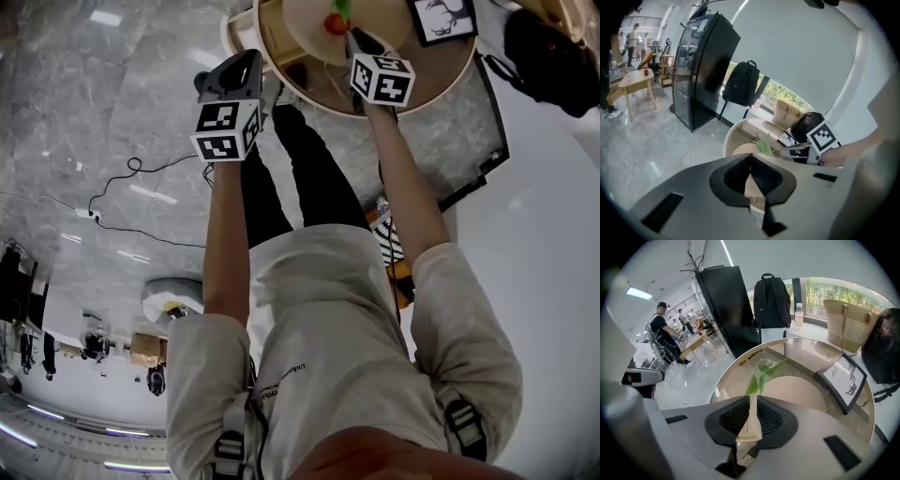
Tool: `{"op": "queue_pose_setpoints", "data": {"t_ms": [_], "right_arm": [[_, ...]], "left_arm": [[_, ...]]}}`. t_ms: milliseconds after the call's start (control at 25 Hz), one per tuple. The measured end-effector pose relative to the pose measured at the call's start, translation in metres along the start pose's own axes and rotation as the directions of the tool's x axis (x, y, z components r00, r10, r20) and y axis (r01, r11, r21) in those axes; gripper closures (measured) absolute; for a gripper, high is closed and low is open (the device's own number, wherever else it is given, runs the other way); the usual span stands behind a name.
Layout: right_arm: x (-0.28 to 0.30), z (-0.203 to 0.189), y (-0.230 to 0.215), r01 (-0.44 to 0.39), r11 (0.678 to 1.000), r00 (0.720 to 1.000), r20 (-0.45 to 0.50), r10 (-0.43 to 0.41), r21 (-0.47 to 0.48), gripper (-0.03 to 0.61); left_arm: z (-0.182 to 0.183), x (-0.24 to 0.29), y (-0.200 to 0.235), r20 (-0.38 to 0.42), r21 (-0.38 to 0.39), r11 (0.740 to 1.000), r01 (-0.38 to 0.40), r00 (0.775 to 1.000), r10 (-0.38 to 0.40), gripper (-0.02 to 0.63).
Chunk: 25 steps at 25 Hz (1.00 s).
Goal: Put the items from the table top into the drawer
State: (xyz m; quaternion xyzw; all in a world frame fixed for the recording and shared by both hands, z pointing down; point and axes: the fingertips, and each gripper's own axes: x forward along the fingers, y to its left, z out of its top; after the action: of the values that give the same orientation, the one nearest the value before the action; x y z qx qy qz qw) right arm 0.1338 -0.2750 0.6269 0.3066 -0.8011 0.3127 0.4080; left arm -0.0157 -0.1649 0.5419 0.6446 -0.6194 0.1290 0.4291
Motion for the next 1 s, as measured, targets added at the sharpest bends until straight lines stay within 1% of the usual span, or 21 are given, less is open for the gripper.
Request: {"op": "queue_pose_setpoints", "data": {"t_ms": [80, 120, 160, 200, 320, 440, 520, 600, 640, 720, 760, 880, 1000], "right_arm": [[0.006, 0.003, -0.009, 0.006, 1.000, 1.000, -0.010, -0.006, 0.000, 0.535], [0.009, 0.005, -0.012, 0.007, 1.000, 1.000, -0.018, -0.007, -0.013, 0.495], [0.013, 0.006, -0.014, 0.004, 1.000, 1.000, -0.028, -0.005, -0.027, 0.434], [0.017, 0.007, -0.016, -0.004, 0.999, 0.999, -0.036, 0.003, -0.033, 0.419], [0.034, 0.013, -0.024, -0.025, 1.000, 0.999, -0.043, 0.025, 0.012, 0.397], [0.051, 0.018, -0.030, -0.029, 0.997, 0.998, -0.055, 0.032, 0.066, 0.379], [0.062, 0.020, -0.031, -0.022, 0.997, 0.997, -0.069, 0.027, 0.072, 0.379], [0.072, 0.020, -0.035, -0.012, 0.998, 0.996, -0.085, 0.016, 0.054, 0.380], [0.076, 0.020, -0.037, 0.002, 0.999, 0.996, -0.091, 0.002, 0.041, 0.391], [0.084, 0.022, -0.043, 0.027, 0.999, 0.996, -0.091, -0.025, 0.022, 0.488], [0.087, 0.023, -0.043, 0.029, 0.999, 0.995, -0.092, -0.028, 0.017, 0.505], [0.090, 0.017, -0.037, 0.030, 1.000, 0.994, -0.106, -0.028, 0.011, 0.534], [0.085, 0.018, -0.031, 0.054, 0.998, 0.996, -0.075, -0.053, 0.014, 0.540]], "left_arm": [[0.001, 0.011, -0.003, -0.015, 0.010, 1.000, 0.009, 1.000, -0.009, 0.592], [0.002, 0.016, -0.003, -0.020, 0.015, 1.000, 0.010, 1.000, -0.010, 0.592], [0.003, 0.021, -0.004, -0.024, 0.021, 1.000, 0.011, 1.000, -0.010, 0.592], [0.005, 0.026, -0.004, -0.028, 0.027, 1.000, 0.011, 1.000, -0.010, 0.592], [0.013, 0.039, -0.001, -0.036, 0.049, 0.999, 0.011, 0.999, -0.009, 0.592], [0.021, 0.046, 0.006, -0.031, 0.053, 0.999, 0.007, 1.000, -0.006, 0.592], [0.024, 0.049, 0.012, -0.024, 0.050, 0.999, 0.004, 1.000, -0.003, 0.592], [0.024, 0.056, 0.018, -0.021, 0.050, 0.999, 0.005, 1.000, -0.004, 0.592], [0.023, 0.061, 0.021, -0.021, 0.052, 0.999, 0.008, 1.000, -0.007, 0.592], [0.020, 0.069, 0.027, -0.019, 0.054, 0.998, 0.016, 1.000, -0.015, 0.592], [0.018, 0.071, 0.029, -0.018, 0.053, 0.998, 0.019, 1.000, -0.018, 0.592], [0.011, 0.069, 0.035, -0.015, 0.056, 0.998, 0.032, 0.999, -0.031, 0.592], [0.005, 0.062, 0.039, -0.016, 0.071, 0.996, 0.052, 0.999, -0.051, 0.592]]}}
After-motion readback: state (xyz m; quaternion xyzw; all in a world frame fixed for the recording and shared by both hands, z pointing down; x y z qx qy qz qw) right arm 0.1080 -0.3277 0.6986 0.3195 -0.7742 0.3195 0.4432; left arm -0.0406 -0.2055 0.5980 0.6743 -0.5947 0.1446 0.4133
